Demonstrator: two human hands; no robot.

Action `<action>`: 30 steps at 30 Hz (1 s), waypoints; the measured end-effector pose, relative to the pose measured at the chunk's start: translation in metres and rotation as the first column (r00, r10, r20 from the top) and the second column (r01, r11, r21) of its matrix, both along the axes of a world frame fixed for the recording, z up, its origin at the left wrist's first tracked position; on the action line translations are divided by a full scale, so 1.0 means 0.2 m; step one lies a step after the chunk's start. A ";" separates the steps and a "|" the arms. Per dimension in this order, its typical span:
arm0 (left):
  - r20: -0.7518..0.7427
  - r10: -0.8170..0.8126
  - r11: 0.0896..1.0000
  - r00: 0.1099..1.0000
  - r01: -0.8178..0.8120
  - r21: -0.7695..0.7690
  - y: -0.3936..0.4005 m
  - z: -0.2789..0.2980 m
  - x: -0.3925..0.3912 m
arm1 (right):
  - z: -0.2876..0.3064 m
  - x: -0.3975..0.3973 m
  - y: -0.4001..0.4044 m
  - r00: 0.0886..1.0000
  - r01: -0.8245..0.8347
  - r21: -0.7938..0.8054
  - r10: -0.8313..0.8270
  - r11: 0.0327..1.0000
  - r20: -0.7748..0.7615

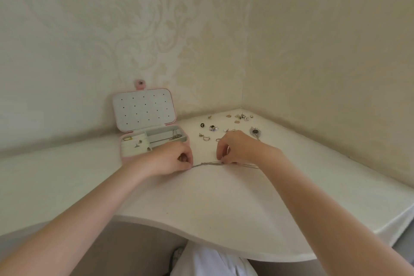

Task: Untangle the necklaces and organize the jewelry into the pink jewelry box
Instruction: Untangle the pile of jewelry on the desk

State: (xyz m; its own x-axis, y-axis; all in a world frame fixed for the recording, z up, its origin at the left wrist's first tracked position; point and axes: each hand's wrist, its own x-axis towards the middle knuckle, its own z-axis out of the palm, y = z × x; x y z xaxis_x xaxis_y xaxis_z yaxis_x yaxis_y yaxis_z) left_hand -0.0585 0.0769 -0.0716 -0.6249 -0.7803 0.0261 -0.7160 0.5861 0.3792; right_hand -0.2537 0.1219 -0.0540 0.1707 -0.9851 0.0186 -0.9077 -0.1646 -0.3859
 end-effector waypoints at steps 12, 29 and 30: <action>-0.071 -0.011 0.993 0.997 0.002 -0.119 0.05 -0.03 -0.08 | -0.04 -0.06 -0.02 0.998 -0.013 -0.013 0.012 1.000 -0.058; -0.335 0.076 0.979 0.939 -0.007 0.202 0.11 0.09 -0.05 | -0.03 -0.19 -0.12 0.968 0.213 -0.100 -0.196 0.972 0.157; -0.339 0.076 0.979 0.938 -0.007 0.202 0.11 0.09 -0.05 | -0.03 -0.20 -0.11 0.971 0.184 -0.096 -0.165 0.978 0.172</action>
